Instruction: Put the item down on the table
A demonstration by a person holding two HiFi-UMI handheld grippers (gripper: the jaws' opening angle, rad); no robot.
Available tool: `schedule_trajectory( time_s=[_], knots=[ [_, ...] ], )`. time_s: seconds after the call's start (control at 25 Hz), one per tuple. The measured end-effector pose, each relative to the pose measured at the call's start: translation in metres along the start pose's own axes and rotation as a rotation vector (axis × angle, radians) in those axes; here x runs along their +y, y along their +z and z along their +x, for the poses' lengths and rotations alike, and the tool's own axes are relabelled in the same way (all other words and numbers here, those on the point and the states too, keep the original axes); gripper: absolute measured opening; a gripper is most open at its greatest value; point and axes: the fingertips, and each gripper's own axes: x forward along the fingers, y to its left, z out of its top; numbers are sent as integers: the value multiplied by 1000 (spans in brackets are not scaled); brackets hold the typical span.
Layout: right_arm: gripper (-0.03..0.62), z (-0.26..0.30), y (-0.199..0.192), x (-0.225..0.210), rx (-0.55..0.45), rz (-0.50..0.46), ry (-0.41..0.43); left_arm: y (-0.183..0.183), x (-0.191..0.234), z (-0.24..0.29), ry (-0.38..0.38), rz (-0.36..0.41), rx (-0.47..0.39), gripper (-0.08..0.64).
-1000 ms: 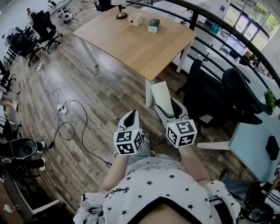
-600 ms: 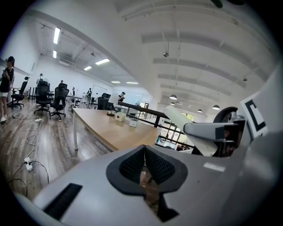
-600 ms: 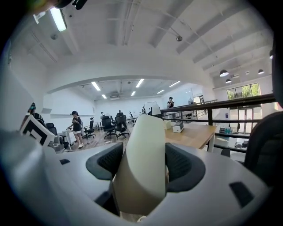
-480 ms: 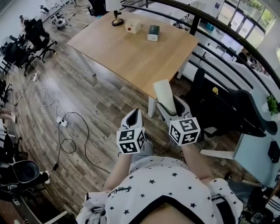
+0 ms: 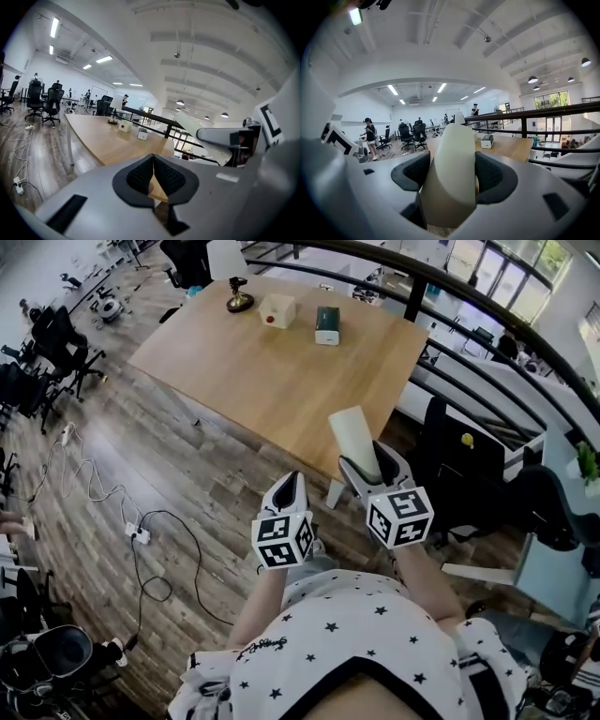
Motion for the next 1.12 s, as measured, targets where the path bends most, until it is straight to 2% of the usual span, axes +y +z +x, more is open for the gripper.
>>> schedule_trajectory(
  time_s=[0.36, 0.64, 1.12],
  knots=[
    [295, 55, 5, -17, 8, 29, -74, 17, 34, 48, -61, 23, 47, 14],
    [295, 87, -8, -36, 53, 47, -112, 17, 50, 74, -76, 7, 86, 14],
    [295, 159, -41, -93, 183, 50, -107, 18, 73, 142, -32, -28, 135, 14]
  ],
)
